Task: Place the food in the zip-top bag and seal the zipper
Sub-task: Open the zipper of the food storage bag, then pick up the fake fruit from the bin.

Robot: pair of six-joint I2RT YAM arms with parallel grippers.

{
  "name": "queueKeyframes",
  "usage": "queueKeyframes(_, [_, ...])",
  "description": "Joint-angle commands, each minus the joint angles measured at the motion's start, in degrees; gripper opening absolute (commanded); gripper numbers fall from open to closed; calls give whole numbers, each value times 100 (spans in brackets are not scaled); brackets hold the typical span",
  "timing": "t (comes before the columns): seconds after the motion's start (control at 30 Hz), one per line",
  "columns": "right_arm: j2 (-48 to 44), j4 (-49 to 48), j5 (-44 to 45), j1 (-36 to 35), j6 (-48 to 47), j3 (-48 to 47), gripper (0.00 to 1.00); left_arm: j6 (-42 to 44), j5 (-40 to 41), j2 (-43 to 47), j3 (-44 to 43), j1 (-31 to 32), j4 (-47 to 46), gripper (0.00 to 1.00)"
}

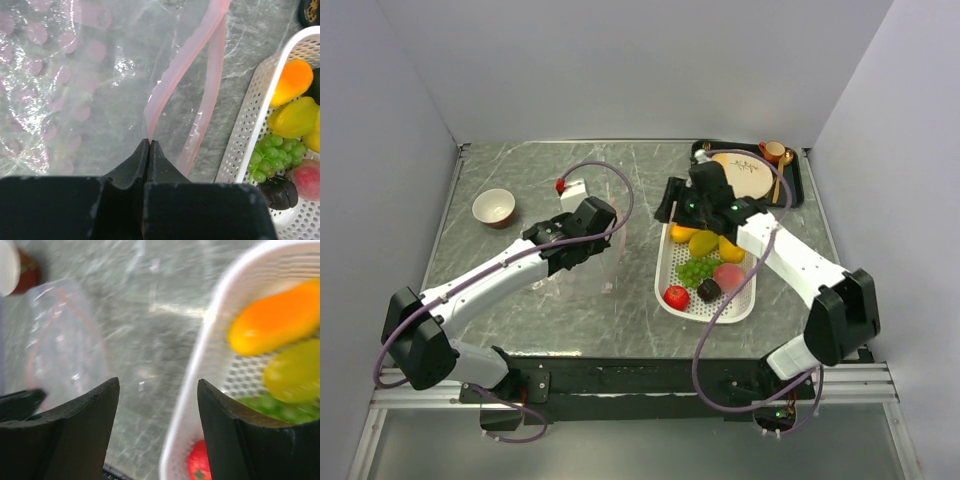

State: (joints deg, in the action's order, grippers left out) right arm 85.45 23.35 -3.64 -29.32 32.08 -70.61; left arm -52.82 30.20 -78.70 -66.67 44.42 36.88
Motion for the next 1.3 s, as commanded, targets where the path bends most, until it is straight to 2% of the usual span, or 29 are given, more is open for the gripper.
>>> queueKeyframes(0.0, [-449,442,1057,189,-105,591,79,175,-207,-32,84,-22,-418,1])
queueKeyframes(0.07, [-590,556,945,469,18,950,84,201,-260,-58,93,-39,-454,1])
queueKeyframes(0.1, [-739,547,552,576,62,1092,87,219,-277,-67,102,-39,-463,1])
queueKeyframes(0.2, [-1046,442,242,857,264,1646,87,263,-330,-58,163,-48,-524,2])
queueKeyframes(0.33, [-1171,372,-100,875,282,1945,86,351,-479,21,278,-74,-752,2])
queueKeyframes(0.77, [-240,688,12,753,89,1726,80,439,-576,82,339,-136,-770,4])
queueKeyframes(1.0, [331,486,135,673,167,1682,76,553,-567,171,366,-188,-885,7])
queueKeyframes(1.13, [534,390,118,656,159,1646,65,536,-567,74,322,-197,-788,6])
queueKeyframes(1.27, [315,179,-14,665,159,1743,43,536,-611,82,348,-197,-832,6])
